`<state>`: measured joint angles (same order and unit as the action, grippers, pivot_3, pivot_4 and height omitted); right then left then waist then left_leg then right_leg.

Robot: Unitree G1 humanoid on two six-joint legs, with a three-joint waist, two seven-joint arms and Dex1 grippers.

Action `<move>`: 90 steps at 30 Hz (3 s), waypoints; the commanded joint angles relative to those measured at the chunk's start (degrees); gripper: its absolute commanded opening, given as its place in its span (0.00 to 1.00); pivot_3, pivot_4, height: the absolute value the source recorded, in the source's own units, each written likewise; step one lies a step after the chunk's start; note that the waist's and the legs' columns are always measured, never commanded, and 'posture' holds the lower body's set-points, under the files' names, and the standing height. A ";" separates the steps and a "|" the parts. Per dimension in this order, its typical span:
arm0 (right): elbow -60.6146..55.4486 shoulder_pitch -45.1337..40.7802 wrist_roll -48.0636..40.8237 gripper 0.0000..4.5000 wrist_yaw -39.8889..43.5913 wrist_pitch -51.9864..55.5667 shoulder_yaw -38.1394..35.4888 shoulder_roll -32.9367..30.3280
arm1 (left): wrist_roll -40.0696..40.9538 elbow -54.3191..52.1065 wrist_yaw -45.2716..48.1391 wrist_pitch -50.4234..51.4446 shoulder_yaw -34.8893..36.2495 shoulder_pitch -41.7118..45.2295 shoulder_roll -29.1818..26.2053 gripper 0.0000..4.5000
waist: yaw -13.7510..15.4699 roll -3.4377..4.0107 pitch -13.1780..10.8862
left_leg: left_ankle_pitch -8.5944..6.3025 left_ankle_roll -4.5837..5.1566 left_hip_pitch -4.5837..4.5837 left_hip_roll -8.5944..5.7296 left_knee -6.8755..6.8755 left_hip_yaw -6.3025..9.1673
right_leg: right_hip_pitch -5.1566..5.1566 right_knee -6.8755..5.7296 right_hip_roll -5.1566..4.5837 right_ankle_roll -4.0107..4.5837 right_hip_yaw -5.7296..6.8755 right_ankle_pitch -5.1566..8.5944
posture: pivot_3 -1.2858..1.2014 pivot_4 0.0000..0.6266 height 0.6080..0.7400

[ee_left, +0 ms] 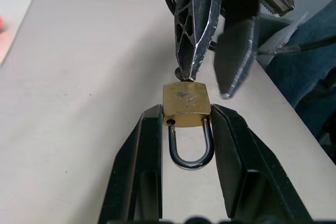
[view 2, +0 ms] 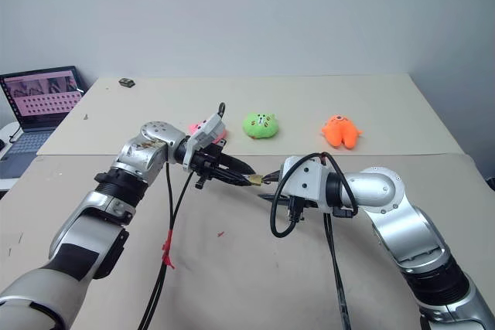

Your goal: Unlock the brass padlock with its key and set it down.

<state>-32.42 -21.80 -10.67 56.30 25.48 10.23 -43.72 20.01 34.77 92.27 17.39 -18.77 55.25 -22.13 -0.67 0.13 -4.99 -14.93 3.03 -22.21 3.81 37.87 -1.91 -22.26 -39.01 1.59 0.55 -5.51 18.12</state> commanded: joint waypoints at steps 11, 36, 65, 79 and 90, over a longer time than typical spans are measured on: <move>-2.21 -0.65 2.57 0.51 -2.37 -5.25 -2.24 -2.35 | 8.12 3.53 0.23 13.11 -0.29 3.83 -1.27 0.19 | -0.13 -0.02 -0.01 | 0.00 0.01 0.01 0.00 -0.01 0.02 | -0.01 -0.01 0.01 -0.05 0.01 0.03 | 0.52 0.24 0.32; -2.41 0.63 5.55 0.51 -3.82 -11.55 -0.90 -0.73 | 27.25 -3.74 0.23 26.18 -11.85 3.49 -8.65 0.19 | -0.09 0.02 0.01 | 0.02 -0.01 0.02 -0.01 0.02 0.04 | -0.02 -0.03 0.00 -0.04 0.02 0.04 | 0.52 0.24 0.32; -10.28 1.85 -0.37 0.51 -4.27 -3.16 -5.12 -3.17 | 29.48 -4.42 0.23 23.08 -14.33 4.36 -8.76 0.19 | -0.01 -0.03 -0.02 | 0.03 -0.01 0.02 -0.01 0.00 0.05 | -0.01 0.00 0.01 -0.03 0.01 0.05 | 0.52 0.24 0.32; -11.54 2.04 -1.87 0.03 -4.85 -1.13 -4.88 -3.59 | 29.93 -4.81 0.23 23.17 -14.14 4.71 -8.46 0.19 | -0.05 -0.05 -0.03 | 0.04 -0.01 0.03 -0.01 0.00 0.05 | -0.01 0.02 0.01 -0.03 0.01 0.05 | 0.52 0.24 0.32; -10.96 1.51 -1.77 0.03 -5.23 -1.28 -4.60 -3.25 | 29.13 -3.88 0.23 23.94 -13.62 4.55 -8.28 0.19 | -0.04 -0.05 -0.04 | 0.04 -0.01 0.00 -0.01 0.01 0.04 | -0.01 0.03 0.00 -0.02 0.01 0.06 | 0.52 0.24 0.32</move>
<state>-42.39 -19.05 -12.08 52.40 24.23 7.16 -47.54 49.56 31.60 92.22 41.57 -33.15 58.27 -30.40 -0.70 0.08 -5.03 -14.89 3.02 -22.20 3.80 37.88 -1.87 -22.27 -38.98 1.60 0.53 -5.50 18.18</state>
